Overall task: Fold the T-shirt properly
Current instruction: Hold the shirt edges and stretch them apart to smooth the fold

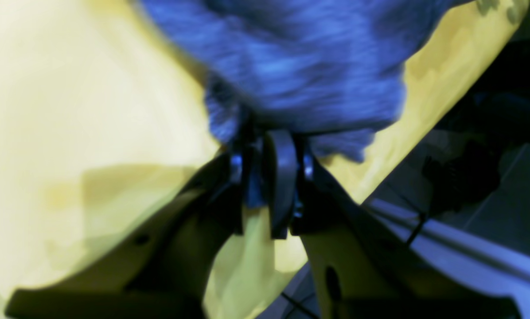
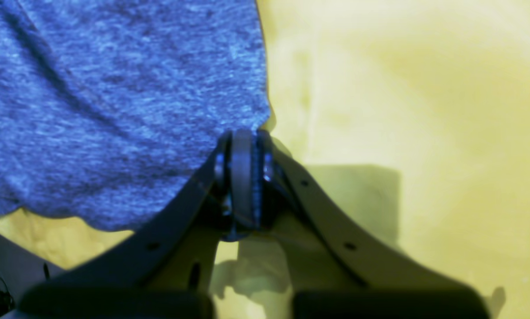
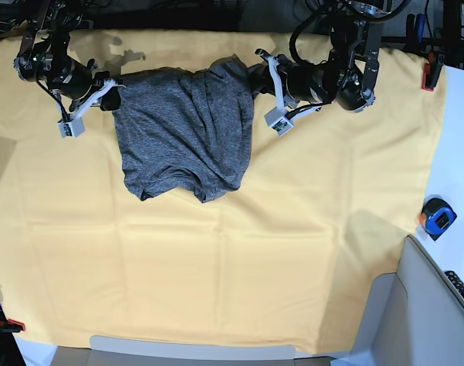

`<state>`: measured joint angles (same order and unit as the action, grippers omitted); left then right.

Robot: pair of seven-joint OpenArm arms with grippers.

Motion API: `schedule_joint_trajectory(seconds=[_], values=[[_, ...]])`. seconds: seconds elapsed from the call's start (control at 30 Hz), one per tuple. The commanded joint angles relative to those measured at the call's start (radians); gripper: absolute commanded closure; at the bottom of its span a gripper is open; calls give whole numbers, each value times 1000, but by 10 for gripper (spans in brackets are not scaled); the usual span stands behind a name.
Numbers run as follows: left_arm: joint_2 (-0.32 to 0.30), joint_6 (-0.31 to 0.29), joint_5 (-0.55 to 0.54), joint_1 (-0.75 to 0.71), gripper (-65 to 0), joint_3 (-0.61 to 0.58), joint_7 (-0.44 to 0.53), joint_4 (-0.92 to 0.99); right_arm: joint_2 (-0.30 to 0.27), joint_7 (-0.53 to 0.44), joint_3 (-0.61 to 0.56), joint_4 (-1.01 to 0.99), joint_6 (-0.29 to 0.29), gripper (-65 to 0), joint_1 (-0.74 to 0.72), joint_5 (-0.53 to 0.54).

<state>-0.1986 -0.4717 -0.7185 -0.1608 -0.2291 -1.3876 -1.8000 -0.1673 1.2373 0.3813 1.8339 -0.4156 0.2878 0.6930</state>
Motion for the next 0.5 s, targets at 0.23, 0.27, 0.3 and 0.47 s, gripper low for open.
schedule_joint_trajectory(seconds=[0.23,0.27,0.3,0.47], values=[[-35,0,3,4,-66,9,-9,-14,-8,-14,5,14,1,0,-11,12],[-35,0,3,4,-66,9,-9,-14,-5,-14,3,14,1,0,-11,12],[-35,0,3,4,-66,10,-9,-14,-4,-14,2,14,1,0,-9,12],[-35,0,1,5,-120,27,-9,-73,1,-14,-5,14,1,0,-6,12]])
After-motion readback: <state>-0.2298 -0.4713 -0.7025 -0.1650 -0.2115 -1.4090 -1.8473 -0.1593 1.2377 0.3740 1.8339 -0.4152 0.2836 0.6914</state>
